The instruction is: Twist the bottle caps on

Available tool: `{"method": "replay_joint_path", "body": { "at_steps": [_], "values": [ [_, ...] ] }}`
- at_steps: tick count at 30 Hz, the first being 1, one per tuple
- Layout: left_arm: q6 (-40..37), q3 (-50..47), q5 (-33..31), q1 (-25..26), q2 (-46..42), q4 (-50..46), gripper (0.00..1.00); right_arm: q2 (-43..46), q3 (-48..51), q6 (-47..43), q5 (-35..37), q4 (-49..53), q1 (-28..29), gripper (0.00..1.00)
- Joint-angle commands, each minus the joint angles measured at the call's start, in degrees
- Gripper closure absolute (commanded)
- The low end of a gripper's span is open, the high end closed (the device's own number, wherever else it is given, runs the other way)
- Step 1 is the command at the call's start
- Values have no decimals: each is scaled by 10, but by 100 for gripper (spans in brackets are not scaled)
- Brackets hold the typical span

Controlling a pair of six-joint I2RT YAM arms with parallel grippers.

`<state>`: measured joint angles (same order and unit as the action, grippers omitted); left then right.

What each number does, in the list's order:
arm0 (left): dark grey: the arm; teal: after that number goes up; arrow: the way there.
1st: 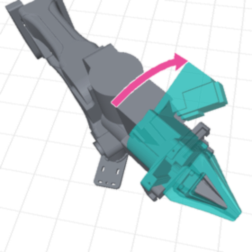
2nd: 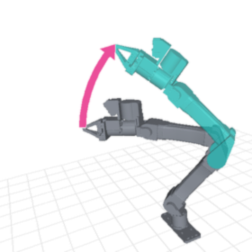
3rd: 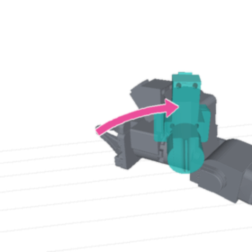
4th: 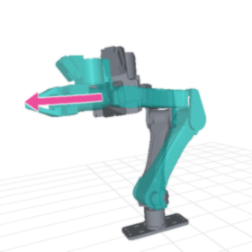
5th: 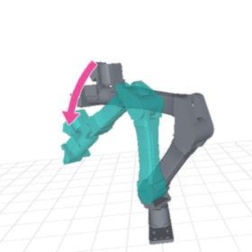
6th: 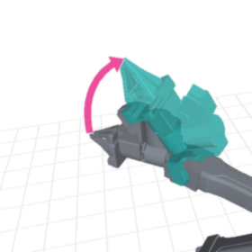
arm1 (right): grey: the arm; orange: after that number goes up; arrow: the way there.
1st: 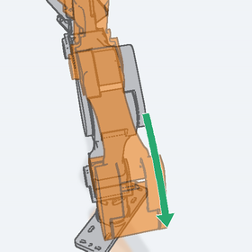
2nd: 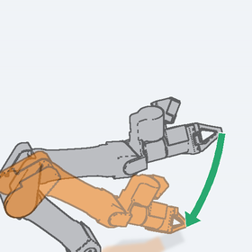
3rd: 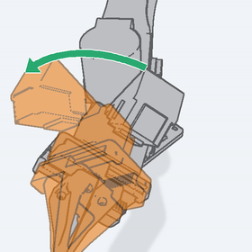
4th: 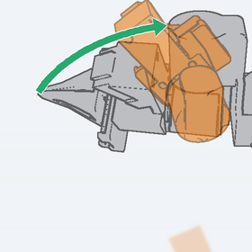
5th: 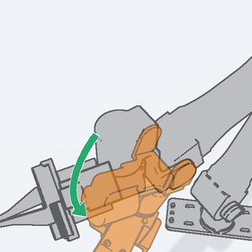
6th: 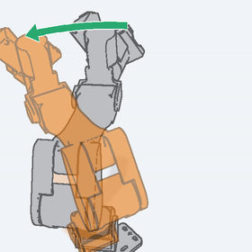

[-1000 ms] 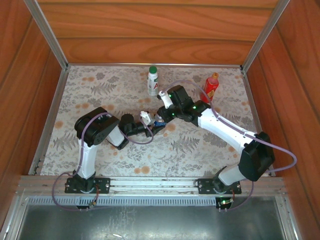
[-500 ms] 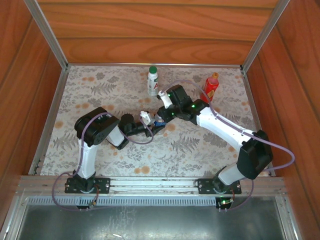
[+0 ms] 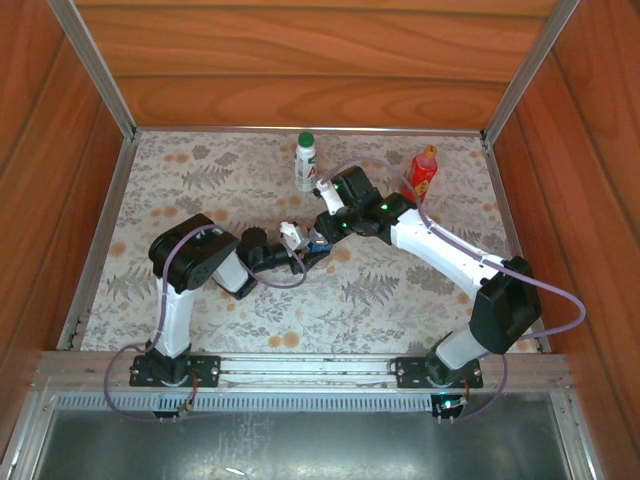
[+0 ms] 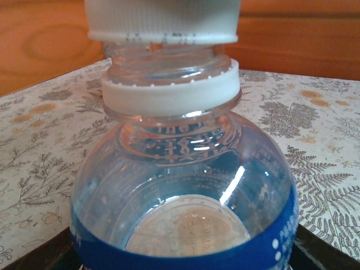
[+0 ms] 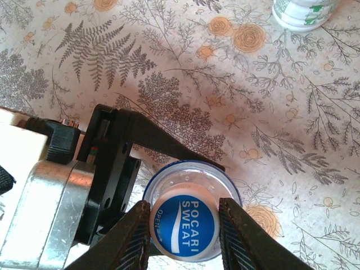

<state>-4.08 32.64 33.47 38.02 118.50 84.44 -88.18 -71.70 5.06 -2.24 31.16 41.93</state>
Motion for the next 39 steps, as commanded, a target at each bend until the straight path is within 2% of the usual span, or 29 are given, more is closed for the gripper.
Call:
{"method": "replay_joint_path", "body": {
  "at_steps": [1, 18, 23, 30, 39],
  "values": [
    [-6, -7, 15, -1, 18, -32, 39, -10, -12, -6, -13, 44, -4, 64],
    [-6, -6, 16, -1, 22, -32, 38, -57, -106, 4, -6, 154, -3, 74],
    [-6, -6, 18, -1, 22, -32, 39, -66, -138, 7, -1, 192, -3, 74],
    [-7, -6, 18, -1, 20, -32, 38, -123, -184, 6, -8, 231, -3, 75],
    [-8, -5, 18, -2, 23, -33, 38, -132, -188, 1, -5, 248, 2, 72]
  ]
}}
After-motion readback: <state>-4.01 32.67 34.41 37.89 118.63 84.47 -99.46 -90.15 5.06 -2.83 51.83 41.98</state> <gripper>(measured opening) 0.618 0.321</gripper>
